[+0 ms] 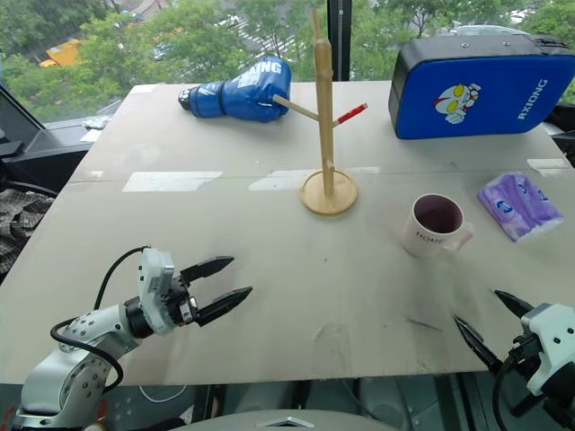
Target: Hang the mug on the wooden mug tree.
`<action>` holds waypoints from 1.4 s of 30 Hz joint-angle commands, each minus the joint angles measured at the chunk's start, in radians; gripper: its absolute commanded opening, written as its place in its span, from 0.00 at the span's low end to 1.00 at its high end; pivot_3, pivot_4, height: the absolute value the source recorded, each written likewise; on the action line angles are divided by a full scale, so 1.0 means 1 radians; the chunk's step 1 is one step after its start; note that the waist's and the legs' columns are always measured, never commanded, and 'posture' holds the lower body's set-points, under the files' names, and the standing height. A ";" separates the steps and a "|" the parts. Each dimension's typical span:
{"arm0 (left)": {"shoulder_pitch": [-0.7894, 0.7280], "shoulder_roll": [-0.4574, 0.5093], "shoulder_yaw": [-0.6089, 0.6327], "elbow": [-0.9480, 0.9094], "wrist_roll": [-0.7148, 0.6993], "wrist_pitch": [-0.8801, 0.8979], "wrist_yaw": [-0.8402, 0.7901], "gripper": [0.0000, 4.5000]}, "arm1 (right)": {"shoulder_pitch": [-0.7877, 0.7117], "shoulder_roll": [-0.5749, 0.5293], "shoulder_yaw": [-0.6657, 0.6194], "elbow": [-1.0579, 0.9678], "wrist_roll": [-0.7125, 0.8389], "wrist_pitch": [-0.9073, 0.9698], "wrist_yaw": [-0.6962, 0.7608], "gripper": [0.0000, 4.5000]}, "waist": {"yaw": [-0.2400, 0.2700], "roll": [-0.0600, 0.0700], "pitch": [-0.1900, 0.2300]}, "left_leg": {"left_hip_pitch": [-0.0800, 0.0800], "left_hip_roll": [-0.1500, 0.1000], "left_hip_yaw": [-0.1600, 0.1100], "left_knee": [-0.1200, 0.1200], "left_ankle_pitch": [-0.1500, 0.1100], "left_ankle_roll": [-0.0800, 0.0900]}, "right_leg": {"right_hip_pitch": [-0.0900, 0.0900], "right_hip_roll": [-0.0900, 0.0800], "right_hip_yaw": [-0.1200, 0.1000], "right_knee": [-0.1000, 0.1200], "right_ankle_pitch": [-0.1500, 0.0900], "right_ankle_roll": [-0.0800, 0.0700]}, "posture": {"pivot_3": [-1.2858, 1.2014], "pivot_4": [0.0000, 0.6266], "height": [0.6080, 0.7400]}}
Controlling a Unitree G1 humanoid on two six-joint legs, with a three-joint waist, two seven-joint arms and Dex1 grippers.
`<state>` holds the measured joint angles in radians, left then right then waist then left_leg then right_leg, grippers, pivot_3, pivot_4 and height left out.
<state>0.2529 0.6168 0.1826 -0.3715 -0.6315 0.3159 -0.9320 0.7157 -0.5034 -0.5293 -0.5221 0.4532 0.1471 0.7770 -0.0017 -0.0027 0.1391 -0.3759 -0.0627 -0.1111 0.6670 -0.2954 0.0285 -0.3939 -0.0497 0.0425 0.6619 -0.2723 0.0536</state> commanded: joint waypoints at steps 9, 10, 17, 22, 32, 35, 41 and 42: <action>-0.172 0.117 -0.049 -0.065 -0.089 0.007 -0.267 1.00 | -0.217 0.257 0.114 -0.122 -0.154 0.084 -0.448 0.99 | 0.011 0.008 -0.004 | -0.001 0.000 -0.001 0.000 0.003 -0.005 | -0.002 0.001 -0.001 0.000 0.001 -0.002 | 0.52 0.24 1.00; -0.185 0.122 -0.051 -0.068 -0.095 0.011 -0.277 1.00 | -0.236 0.265 0.126 -0.118 -0.167 0.097 -0.473 0.99 | 0.011 0.008 -0.004 | -0.002 0.000 -0.001 0.000 0.003 -0.005 | -0.002 0.001 -0.001 0.000 0.001 -0.002 | 0.52 0.24 1.00; -0.211 0.131 -0.059 -0.106 -0.123 0.041 -0.292 1.00 | -0.344 0.273 0.174 -0.045 -0.224 0.118 -0.545 0.99 | 0.005 0.009 -0.004 | -0.002 0.000 -0.001 -0.001 0.003 -0.005 | -0.002 0.002 -0.001 0.000 0.001 -0.002 | 0.52 0.24 1.00; -0.201 0.123 -0.062 -0.133 -0.120 0.041 -0.282 1.00 | -0.415 0.260 0.184 0.056 -0.238 0.097 -0.544 0.99 | -0.007 0.009 -0.004 | -0.001 0.000 -0.001 -0.001 0.003 -0.005 | -0.002 0.002 -0.001 0.000 0.001 -0.002 | 0.52 0.24 1.00; -0.180 0.119 -0.046 -0.138 -0.121 0.029 -0.269 1.00 | -0.561 0.233 0.204 0.205 -0.233 0.082 -0.523 0.88 | -0.013 0.009 -0.003 | -0.001 0.000 -0.001 -0.001 0.003 -0.005 | -0.002 0.002 -0.001 0.000 0.001 -0.002 | 0.52 0.24 1.00; -0.174 0.110 -0.050 -0.133 -0.114 0.020 -0.264 1.00 | -0.593 0.218 0.212 0.256 -0.239 0.066 -0.508 0.64 | -0.012 0.009 -0.003 | -0.001 0.000 -0.001 -0.001 0.003 -0.005 | -0.002 0.002 -0.001 0.000 0.001 -0.002 | 0.52 0.24 1.00; -0.171 0.079 -0.053 -0.109 -0.105 0.007 -0.246 1.00 | -0.616 0.187 0.221 0.284 -0.240 0.034 -0.474 0.04 | -0.012 0.009 -0.003 | -0.001 0.000 -0.001 -0.001 0.003 -0.005 | -0.002 0.002 -0.001 0.000 0.001 -0.002 | 0.52 0.24 1.00; -0.172 0.070 -0.049 -0.103 -0.103 0.003 -0.236 1.00 | -0.619 0.180 0.221 0.277 -0.233 0.035 -0.465 0.01 | -0.012 0.009 -0.003 | -0.001 0.000 -0.001 -0.001 0.003 -0.005 | -0.002 0.002 -0.001 0.000 0.001 -0.002 | 0.52 0.24 1.00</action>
<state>0.0817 0.6962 0.1142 -0.4778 -0.7307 0.3384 -1.1813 0.1057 -0.3116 -0.2992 -0.2154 0.2069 0.2062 0.2988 -0.0140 0.0066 0.1359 -0.3770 -0.0626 -0.1115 0.6665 -0.2923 0.0234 -0.3964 -0.0476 0.0419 0.6622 -0.2714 0.0521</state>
